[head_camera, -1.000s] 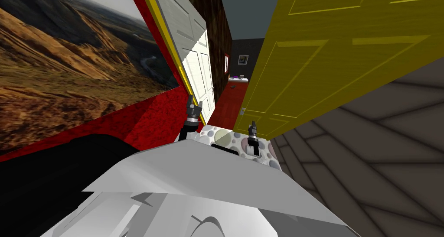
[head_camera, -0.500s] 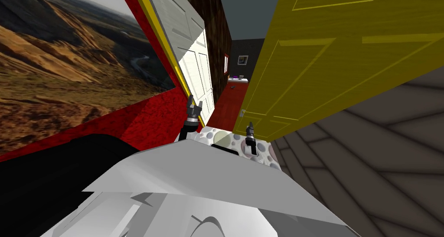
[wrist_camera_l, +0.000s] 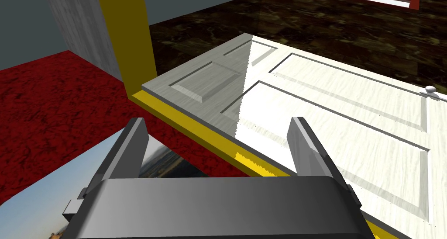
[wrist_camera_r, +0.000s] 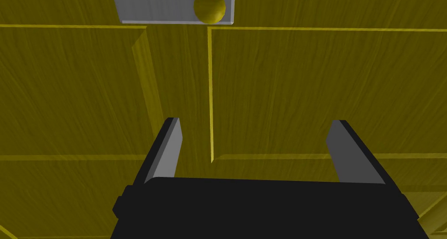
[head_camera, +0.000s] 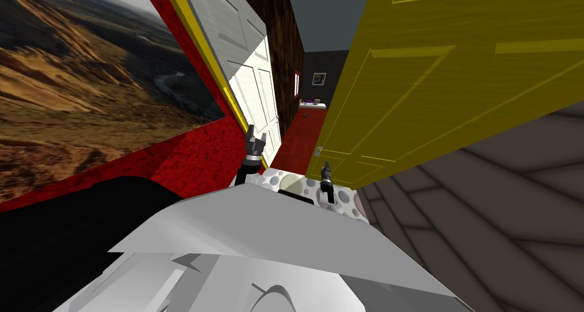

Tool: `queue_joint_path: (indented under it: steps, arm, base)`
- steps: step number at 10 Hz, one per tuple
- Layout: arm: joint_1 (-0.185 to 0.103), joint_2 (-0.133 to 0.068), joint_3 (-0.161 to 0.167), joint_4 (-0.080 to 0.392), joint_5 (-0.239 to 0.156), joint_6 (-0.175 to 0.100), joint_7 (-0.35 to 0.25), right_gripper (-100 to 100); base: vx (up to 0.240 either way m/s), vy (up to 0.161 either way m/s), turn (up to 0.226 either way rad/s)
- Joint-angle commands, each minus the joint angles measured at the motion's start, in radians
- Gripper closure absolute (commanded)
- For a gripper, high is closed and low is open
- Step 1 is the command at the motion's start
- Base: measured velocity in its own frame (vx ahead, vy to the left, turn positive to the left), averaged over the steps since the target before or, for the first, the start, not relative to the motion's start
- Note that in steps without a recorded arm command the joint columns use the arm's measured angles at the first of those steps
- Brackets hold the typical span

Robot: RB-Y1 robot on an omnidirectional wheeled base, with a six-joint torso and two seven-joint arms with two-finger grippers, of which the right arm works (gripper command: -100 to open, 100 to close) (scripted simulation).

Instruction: Push the door open

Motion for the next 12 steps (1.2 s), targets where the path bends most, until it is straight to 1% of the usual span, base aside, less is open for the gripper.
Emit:
queue_joint_path:
  steps: [1,3,4,7,8,9,10,12]
  arm:
    - [-0.017,0.013,-0.002,0.042,0.001,-0.004,0.003,-100]
    - [-0.017,0.013,-0.002,0.042,0.001,-0.004,0.003,-100]
    - [-0.027,0.021,-0.002,0.065,0.001,-0.006,0.004,-100]
    - [-0.044,0.036,-0.004,0.107,0.002,-0.011,0.007,-100]
    - [-0.054,0.048,-0.005,0.134,0.002,-0.014,0.008,-100]
    - [-0.055,0.042,-0.006,0.13,0.001,-0.017,0.009,-100]
    - [-0.056,0.014,-0.008,0.135,0.0,-0.02,0.01,-100]
    - [-0.056,-0.01,-0.011,0.137,-0.002,-0.022,0.01,-100]
  base:
    - [0.115,0.0,-0.006]
    - [0.055,-0.004,-0.001]
    - [0.031,-0.005,-0.005]
    - [0.076,-0.009,-0.003]
    - [0.104,-0.001,-0.008]
    - [0.05,0.0,0.001]
    - [0.1,0.001,0.02]
    - [0.16,0.02,0.024]
